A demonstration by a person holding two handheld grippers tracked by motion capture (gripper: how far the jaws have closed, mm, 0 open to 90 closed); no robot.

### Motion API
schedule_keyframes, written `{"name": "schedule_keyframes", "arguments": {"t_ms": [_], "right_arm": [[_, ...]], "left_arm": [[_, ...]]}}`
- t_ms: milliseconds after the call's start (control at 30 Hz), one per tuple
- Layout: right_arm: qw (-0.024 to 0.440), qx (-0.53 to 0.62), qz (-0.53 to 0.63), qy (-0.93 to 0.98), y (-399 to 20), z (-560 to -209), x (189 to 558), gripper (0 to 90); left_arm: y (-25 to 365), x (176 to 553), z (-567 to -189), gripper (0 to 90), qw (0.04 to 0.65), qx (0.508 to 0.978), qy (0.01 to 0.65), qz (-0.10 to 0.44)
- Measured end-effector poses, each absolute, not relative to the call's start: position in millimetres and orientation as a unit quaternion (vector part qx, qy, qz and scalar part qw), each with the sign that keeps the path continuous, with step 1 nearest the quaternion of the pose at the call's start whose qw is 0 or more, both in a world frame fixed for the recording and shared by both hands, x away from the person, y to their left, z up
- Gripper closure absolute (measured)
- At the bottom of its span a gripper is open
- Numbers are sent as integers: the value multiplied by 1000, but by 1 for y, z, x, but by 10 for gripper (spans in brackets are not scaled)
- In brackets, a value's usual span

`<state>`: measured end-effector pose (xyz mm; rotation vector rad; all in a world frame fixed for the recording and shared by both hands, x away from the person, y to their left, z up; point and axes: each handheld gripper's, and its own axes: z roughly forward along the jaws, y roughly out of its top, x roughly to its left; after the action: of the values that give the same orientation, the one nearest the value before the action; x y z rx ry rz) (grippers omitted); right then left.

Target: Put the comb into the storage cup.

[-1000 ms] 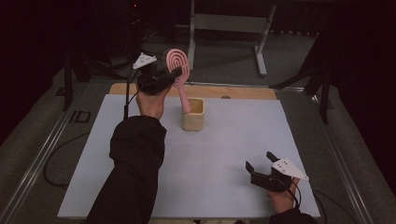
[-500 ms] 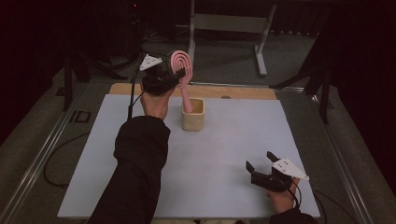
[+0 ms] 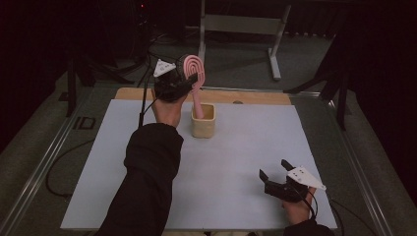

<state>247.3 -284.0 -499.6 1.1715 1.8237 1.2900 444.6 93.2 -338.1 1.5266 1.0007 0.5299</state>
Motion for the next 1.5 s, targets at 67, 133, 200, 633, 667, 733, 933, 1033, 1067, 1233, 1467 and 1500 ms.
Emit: {"name": "schedule_keyframes", "arguments": {"t_ms": [67, 133, 200, 633, 667, 733, 933, 1033, 1067, 1233, 1467, 1500], "right_arm": [[305, 442, 487, 689, -284, -500, 247, 90], [305, 442, 487, 689, -284, -500, 247, 90], [305, 443, 487, 689, -284, -499, 247, 90], [304, 444, 487, 688, -285, -500, 247, 90], [303, 444, 487, 688, -285, -500, 247, 90], [303, 444, 487, 688, -285, -500, 247, 90], [302, 444, 488, 688, -285, -500, 247, 90], [302, 443, 488, 688, -285, -500, 247, 90], [302, 443, 488, 688, -285, -500, 248, 90], [301, 444, 488, 688, -284, -500, 248, 90], [301, 443, 488, 690, -284, -500, 248, 91], [301, 443, 488, 690, -284, -500, 248, 91]], "left_arm": [[91, 445, -339, 650, 582, 653, 429, 227], [90, 445, -340, 650, 582, 652, 428, 228], [88, 445, -341, 650, 583, 652, 429, 227], [79, 446, -347, 650, 581, 653, 429, 229], [78, 446, -348, 650, 581, 652, 430, 229], [77, 446, -349, 650, 581, 652, 430, 229], [73, 446, -353, 650, 581, 651, 433, 227], [71, 446, -355, 650, 581, 652, 432, 224], [70, 446, -356, 650, 581, 652, 432, 223], [66, 446, -359, 650, 579, 656, 431, 221], [63, 446, -363, 650, 575, 660, 430, 221], [63, 446, -364, 649, 575, 660, 430, 221]]}}
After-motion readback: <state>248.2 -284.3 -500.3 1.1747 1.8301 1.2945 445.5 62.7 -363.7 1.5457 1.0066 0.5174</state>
